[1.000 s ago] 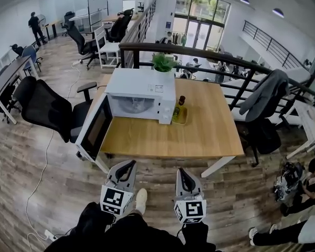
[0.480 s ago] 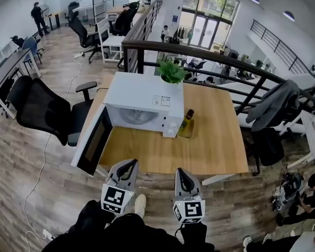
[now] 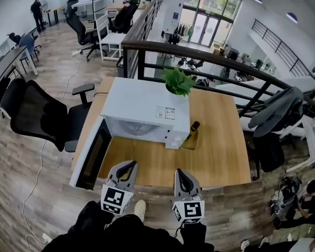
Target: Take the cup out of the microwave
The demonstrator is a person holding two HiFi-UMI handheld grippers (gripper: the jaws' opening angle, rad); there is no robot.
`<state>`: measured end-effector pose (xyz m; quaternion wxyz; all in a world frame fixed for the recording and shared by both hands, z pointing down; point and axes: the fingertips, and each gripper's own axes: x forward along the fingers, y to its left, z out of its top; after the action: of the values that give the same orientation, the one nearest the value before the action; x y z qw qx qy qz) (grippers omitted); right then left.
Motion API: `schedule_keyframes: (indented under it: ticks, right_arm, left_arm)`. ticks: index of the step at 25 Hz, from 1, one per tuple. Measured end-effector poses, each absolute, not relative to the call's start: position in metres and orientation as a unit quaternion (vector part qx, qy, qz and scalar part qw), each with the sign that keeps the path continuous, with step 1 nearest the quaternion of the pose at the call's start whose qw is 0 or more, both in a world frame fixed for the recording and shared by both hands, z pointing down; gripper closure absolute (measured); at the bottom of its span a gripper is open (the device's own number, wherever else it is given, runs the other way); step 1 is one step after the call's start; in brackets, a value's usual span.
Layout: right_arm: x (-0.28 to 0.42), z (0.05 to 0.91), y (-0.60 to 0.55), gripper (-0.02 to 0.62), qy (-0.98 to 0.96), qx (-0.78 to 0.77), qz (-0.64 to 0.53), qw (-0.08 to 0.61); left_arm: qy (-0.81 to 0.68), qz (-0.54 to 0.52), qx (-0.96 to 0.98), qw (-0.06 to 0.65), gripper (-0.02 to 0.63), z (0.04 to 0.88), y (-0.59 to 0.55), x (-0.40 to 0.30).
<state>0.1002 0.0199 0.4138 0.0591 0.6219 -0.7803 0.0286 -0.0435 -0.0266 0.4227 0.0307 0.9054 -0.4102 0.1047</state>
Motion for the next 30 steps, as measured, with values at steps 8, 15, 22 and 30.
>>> schedule_keyframes:
  ticks: [8, 15, 22, 30]
  right_arm:
    - [0.082, 0.436, -0.033, 0.58, -0.786, 0.613, 0.046, 0.068]
    - [0.069, 0.46, -0.079, 0.58, -0.795, 0.599, 0.058, 0.075]
    - [0.064, 0.483, -0.121, 0.58, -0.807, 0.582, 0.072, 0.076]
    - [0.066, 0.525, -0.167, 0.58, -0.816, 0.563, 0.092, 0.089]
  left_arm:
    - [-0.41, 0.113, 0.904, 0.046, 0.581, 0.444, -0.082, -0.053]
    - [-0.417, 0.117, 0.899, 0.058, 0.581, 0.464, -0.121, -0.057]
    - [-0.436, 0.127, 0.888, 0.074, 0.581, 0.491, -0.158, -0.058]
    - [-0.449, 0.147, 0.875, 0.102, 0.581, 0.535, -0.205, -0.051]
